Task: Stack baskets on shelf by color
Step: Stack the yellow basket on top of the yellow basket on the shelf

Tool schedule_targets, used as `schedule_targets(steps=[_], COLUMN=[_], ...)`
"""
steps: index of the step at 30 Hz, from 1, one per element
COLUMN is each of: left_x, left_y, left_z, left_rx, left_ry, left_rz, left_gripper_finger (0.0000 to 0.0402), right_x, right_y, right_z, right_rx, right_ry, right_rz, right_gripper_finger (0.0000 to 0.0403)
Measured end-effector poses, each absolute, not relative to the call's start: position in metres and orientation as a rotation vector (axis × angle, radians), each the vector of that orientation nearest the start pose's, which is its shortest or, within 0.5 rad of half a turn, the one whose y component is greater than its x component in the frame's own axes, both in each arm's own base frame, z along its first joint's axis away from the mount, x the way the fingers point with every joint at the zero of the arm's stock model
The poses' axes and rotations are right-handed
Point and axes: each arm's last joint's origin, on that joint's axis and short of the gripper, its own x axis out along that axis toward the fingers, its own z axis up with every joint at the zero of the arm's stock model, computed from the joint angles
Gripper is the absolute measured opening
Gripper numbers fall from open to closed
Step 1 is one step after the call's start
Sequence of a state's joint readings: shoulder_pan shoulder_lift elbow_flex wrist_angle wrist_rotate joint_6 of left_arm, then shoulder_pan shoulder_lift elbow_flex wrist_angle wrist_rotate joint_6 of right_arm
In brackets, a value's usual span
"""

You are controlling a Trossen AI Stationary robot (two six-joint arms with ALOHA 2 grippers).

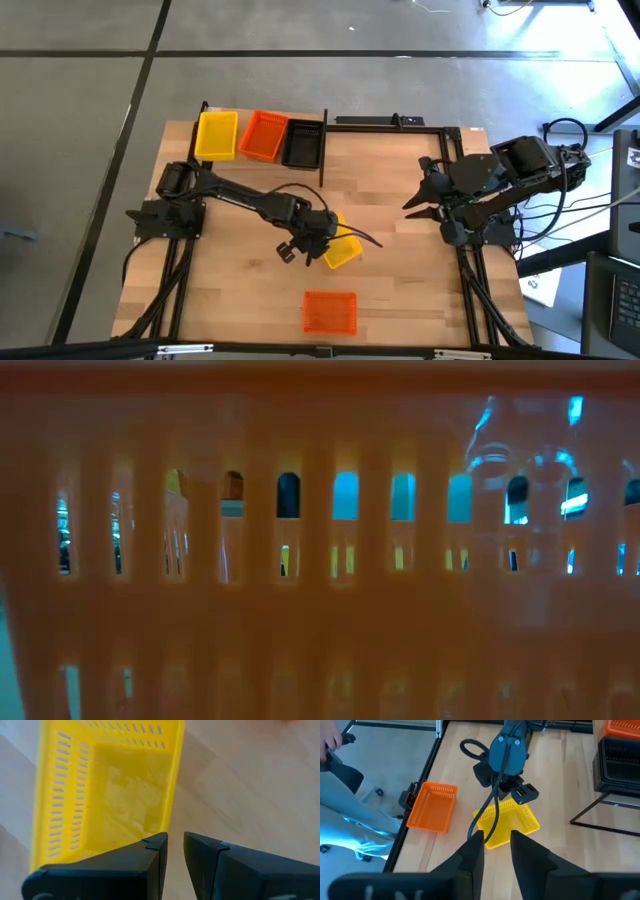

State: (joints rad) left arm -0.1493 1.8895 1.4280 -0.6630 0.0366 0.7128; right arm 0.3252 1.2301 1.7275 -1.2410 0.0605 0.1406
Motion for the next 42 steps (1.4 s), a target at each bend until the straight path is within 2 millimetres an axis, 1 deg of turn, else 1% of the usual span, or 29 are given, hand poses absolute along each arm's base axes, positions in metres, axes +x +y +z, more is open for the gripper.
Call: schedule_targets(steps=[9,19,23,28,31,33,34,36,39,42], left_x=[0.389,0.397,0.398,0.399,0.398,0.398,0.398,0.397,0.397,0.397], left_y=[-0.059,-0.061,-0.061,-0.061,-0.062,-0.065,-0.067,-0.071,-0.074,-0.073], left_z=[0.214,0.186,0.184,0.182,0.182,0.182,0.182,0.186,0.199,0.216], left_rx=[0.704,0.712,0.702,0.627,0.621,0.626,0.626,0.614,0.606,0.547], left_ry=[0.982,1.044,1.054,1.073,1.074,1.074,1.076,1.095,1.118,1.152], left_rz=[-0.547,-0.557,-0.542,-0.497,-0.494,-0.491,-0.491,-0.493,-0.516,-0.586], left_gripper_finger=[0.0055,0.0055,0.0055,0.0055,0.0042,0.0021,0.0011,0.0006,0.0003,0.0002], right_x=[0.179,0.179,0.180,0.180,0.180,0.180,0.180,0.180,0.180,0.180], right_y=[0.059,0.059,0.059,0.059,0.059,0.059,0.059,0.059,0.059,0.059], right_z=[0.456,0.456,0.456,0.456,0.456,0.456,0.456,0.456,0.456,0.456], right_rx=[-0.025,-0.025,-0.024,-0.024,-0.024,-0.022,-0.021,-0.022,-0.022,-0.022], right_ry=[0.757,0.757,0.758,0.757,0.757,0.757,0.757,0.757,0.757,0.756], right_rz=[0.204,0.204,0.204,0.204,0.204,0.203,0.203,0.203,0.203,0.203], right_gripper_finger=[0.0092,0.0092,0.0092,0.0092,0.0092,0.0092,0.0092,0.0092,0.0092,0.0092])
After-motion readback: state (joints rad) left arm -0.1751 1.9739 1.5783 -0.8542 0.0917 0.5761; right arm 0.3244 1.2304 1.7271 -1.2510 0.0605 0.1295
